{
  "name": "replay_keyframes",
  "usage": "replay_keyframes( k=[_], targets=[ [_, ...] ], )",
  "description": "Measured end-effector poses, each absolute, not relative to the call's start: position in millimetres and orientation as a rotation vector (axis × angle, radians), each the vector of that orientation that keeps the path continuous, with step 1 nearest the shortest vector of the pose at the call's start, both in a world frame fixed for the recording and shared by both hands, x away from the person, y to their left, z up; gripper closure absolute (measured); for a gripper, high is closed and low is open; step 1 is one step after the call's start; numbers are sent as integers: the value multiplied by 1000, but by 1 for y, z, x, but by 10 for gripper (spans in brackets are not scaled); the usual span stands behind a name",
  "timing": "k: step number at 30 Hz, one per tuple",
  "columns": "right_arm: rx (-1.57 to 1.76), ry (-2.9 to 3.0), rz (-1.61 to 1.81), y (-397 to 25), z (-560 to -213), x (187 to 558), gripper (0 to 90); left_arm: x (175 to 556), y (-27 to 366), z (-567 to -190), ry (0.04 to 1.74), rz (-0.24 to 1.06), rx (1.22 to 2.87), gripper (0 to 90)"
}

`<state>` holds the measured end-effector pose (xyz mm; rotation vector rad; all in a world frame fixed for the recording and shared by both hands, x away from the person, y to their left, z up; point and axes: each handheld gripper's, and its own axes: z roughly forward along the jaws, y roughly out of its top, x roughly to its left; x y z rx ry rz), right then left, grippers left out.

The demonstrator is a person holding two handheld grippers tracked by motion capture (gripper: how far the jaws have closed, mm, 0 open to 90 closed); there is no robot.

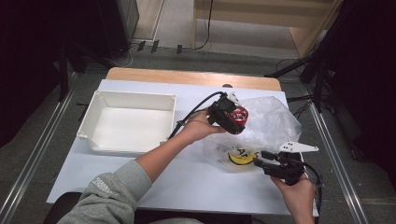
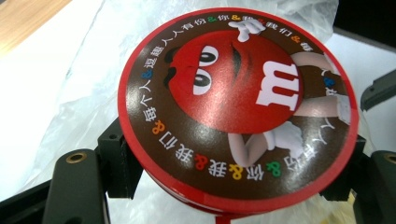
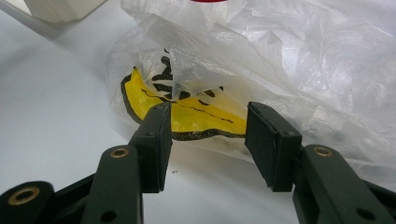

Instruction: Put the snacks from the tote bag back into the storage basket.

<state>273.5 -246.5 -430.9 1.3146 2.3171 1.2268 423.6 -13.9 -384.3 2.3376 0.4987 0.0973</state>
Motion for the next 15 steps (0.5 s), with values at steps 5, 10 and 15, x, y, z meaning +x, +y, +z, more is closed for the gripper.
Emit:
replay_keyframes(
  k=[5,10,15],
  targets=[
    [1312,2306,1232,-247,-430,274,524,417,-5,-378,482,86,2325,261],
    [1305,2309,1221,-246,-430,275,524,412,7,-374,490,80,2326,261],
    [1306,2311,1222,-244,-430,275,524,410,16,-371,510,69,2315,261]
  ],
)
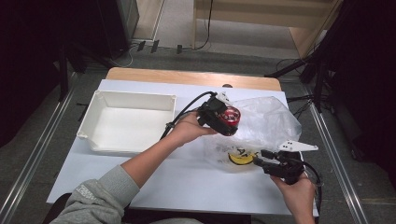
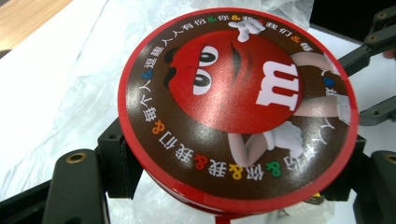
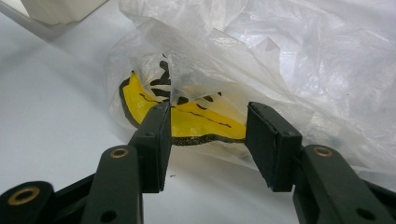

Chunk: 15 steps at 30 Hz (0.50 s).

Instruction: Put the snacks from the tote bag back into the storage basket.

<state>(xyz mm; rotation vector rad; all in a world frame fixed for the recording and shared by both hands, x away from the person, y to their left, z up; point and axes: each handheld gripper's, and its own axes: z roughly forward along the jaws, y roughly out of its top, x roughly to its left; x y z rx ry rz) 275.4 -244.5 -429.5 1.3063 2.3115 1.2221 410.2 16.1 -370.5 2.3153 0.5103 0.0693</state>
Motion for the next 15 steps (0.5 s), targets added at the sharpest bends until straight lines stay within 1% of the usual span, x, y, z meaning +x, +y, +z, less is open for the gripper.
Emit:
replay_keyframes(
  k=[15],
  targets=[
    [1305,2321,1208,-240,-430,274,506,399,41,-365,503,74,2333,260]
  ],
)
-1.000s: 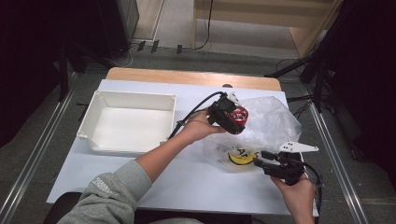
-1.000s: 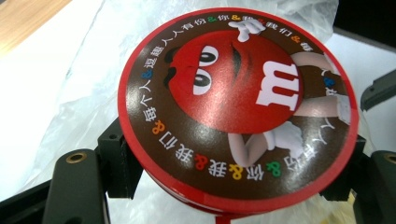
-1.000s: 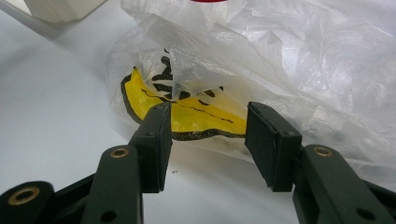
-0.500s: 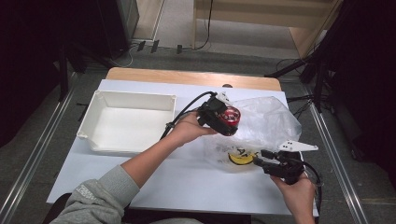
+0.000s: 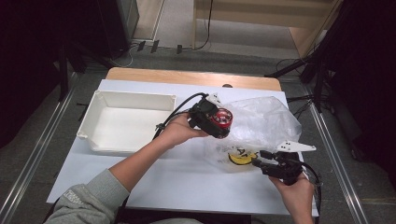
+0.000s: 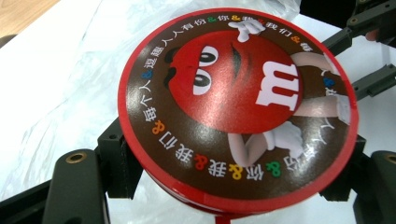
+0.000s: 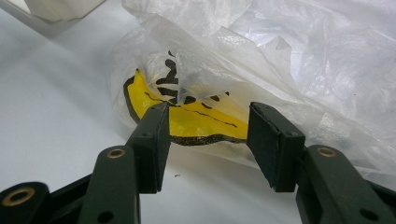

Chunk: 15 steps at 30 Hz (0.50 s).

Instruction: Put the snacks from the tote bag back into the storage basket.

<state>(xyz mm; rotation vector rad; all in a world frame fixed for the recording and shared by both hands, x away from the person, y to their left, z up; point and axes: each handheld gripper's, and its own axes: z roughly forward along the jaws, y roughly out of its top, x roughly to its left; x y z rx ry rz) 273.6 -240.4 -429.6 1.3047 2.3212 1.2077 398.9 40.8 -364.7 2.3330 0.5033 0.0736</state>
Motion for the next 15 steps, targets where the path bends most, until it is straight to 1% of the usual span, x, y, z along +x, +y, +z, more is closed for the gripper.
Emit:
replay_keyframes(
  k=[15],
  targets=[
    [1295,2319,1204,-238,-432,268,505,389,75,-365,546,89,2300,260]
  ],
)
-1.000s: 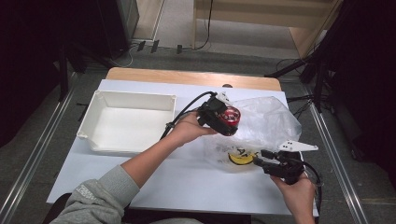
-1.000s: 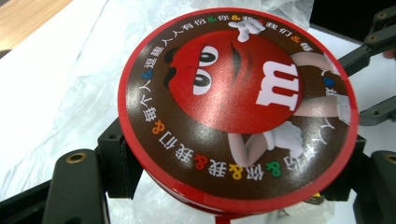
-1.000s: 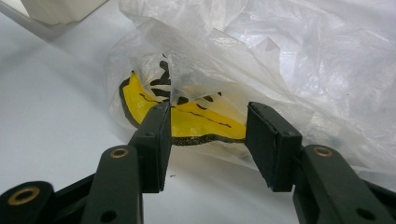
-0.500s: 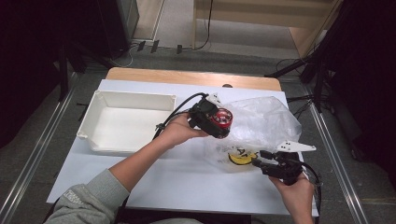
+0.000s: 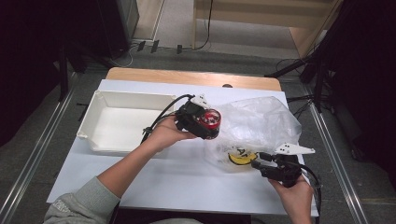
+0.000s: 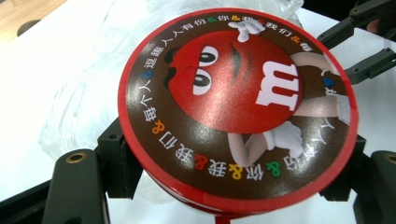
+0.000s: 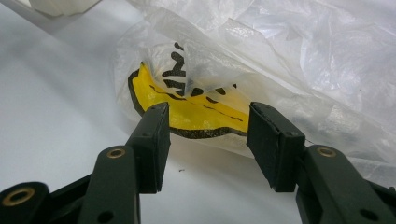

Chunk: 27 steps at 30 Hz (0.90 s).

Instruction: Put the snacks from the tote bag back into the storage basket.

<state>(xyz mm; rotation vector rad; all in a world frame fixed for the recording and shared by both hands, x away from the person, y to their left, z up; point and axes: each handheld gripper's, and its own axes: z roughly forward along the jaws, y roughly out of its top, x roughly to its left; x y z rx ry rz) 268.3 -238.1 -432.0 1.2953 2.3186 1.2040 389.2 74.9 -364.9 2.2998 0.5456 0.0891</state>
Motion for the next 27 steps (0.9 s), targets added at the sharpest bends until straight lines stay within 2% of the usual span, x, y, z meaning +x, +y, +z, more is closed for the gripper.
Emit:
replay_keyframes(
  k=[27],
  targets=[
    [1254,2353,1251,-228,-433,276,502,390,114,-351,616,103,2292,260]
  ],
)
